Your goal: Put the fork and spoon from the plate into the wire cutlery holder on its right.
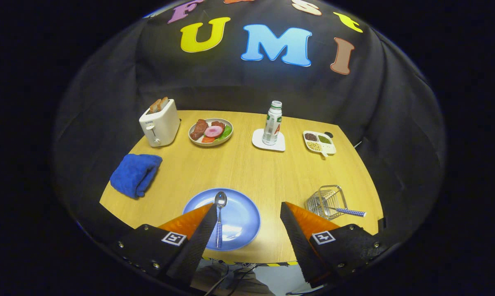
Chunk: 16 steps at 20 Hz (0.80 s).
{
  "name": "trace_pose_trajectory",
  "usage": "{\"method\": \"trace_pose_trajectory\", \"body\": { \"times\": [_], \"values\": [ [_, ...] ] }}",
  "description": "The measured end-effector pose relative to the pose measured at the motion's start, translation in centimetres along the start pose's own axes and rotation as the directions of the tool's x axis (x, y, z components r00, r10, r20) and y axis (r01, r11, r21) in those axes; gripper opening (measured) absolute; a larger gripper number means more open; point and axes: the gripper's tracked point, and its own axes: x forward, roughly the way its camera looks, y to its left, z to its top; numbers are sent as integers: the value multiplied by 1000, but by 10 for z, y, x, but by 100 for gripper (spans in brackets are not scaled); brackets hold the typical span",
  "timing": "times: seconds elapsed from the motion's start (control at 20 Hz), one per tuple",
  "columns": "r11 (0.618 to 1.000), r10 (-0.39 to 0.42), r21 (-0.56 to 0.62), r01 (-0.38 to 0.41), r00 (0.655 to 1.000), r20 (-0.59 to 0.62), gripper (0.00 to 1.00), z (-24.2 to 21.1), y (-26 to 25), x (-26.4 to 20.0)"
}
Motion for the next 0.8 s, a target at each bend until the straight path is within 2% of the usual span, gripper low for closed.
{"method": "trace_pose_trajectory", "body": {
  "times": [0.15, 0.3, 0.55, 0.8],
  "values": [
    [1000, 29, 9, -29, 998, -64, 95, -22, 16, 13],
    [998, 47, -31, -53, 986, -158, 95, -51, 33, 35],
    [991, 45, -99, -89, 924, -379, 95, -111, 48, 79],
    [986, 48, -116, -116, 880, -472, 95, -129, 49, 99]
  ]
}}
